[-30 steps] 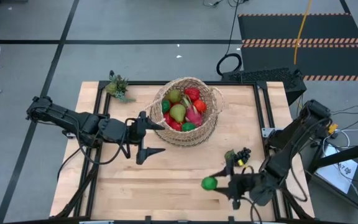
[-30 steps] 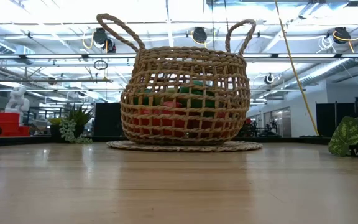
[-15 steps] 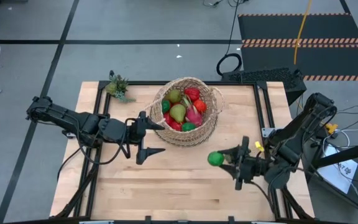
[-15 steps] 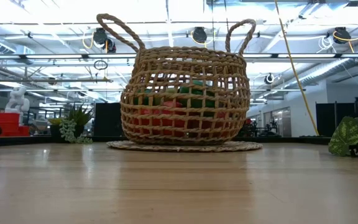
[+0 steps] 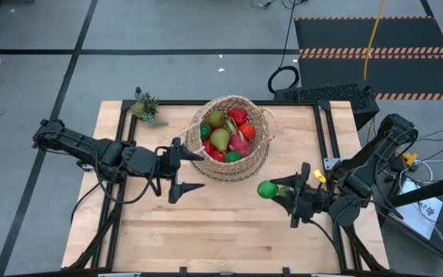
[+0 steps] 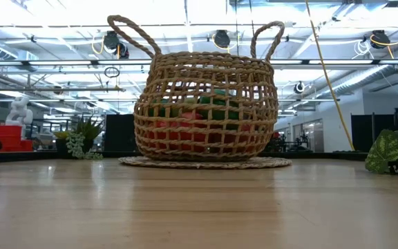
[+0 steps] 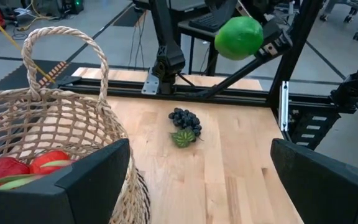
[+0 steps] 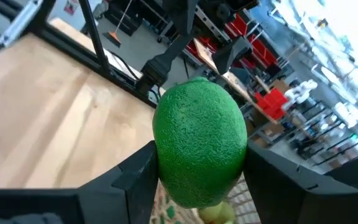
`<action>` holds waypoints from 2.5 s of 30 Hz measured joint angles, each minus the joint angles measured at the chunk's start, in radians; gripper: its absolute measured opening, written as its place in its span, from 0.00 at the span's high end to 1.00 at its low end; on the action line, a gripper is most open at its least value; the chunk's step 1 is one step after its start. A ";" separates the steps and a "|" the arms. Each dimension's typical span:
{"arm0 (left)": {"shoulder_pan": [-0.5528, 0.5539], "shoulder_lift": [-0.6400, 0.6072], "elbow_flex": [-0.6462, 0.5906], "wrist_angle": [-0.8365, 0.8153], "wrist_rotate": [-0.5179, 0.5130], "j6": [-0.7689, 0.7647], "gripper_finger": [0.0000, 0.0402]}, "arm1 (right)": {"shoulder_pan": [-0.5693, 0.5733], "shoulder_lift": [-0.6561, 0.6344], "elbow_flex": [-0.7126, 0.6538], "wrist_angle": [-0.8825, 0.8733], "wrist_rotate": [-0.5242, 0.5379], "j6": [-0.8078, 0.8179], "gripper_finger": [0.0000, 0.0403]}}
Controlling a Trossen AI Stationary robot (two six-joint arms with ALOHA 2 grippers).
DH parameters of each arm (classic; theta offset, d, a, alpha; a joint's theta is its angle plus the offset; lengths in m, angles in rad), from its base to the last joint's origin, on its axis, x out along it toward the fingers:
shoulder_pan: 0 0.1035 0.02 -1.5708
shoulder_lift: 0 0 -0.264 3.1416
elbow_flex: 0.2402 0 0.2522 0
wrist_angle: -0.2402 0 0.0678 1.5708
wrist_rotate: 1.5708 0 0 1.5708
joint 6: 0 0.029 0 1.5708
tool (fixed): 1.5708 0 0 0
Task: Build produce basket
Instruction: Put the green lime into the basket
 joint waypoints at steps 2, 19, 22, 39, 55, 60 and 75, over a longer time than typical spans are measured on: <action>0.000 0.000 0.000 0.000 0.000 0.004 0.03 | 0.001 0.000 0.000 0.008 0.000 -0.066 0.48; 0.000 0.000 0.000 0.006 0.000 0.021 0.03 | 0.001 0.000 0.000 0.020 -0.001 -0.430 0.48; -0.001 0.000 0.000 0.006 0.000 0.021 0.03 | 0.001 0.000 0.000 0.020 -0.001 -0.450 0.48; -0.033 0.000 0.000 0.009 0.000 0.039 0.03 | 0.001 0.000 0.000 0.020 -0.003 -0.441 0.48; -0.033 0.000 0.000 0.009 0.000 0.039 0.03 | 0.001 0.000 0.000 0.020 -0.004 -0.300 0.48; -0.033 0.000 0.000 0.009 0.000 0.039 0.03 | 0.001 0.000 0.000 0.020 -0.005 -0.166 0.48; -0.033 0.000 0.000 0.009 0.000 0.039 0.03 | 0.001 0.000 0.000 0.020 -0.005 0.168 0.48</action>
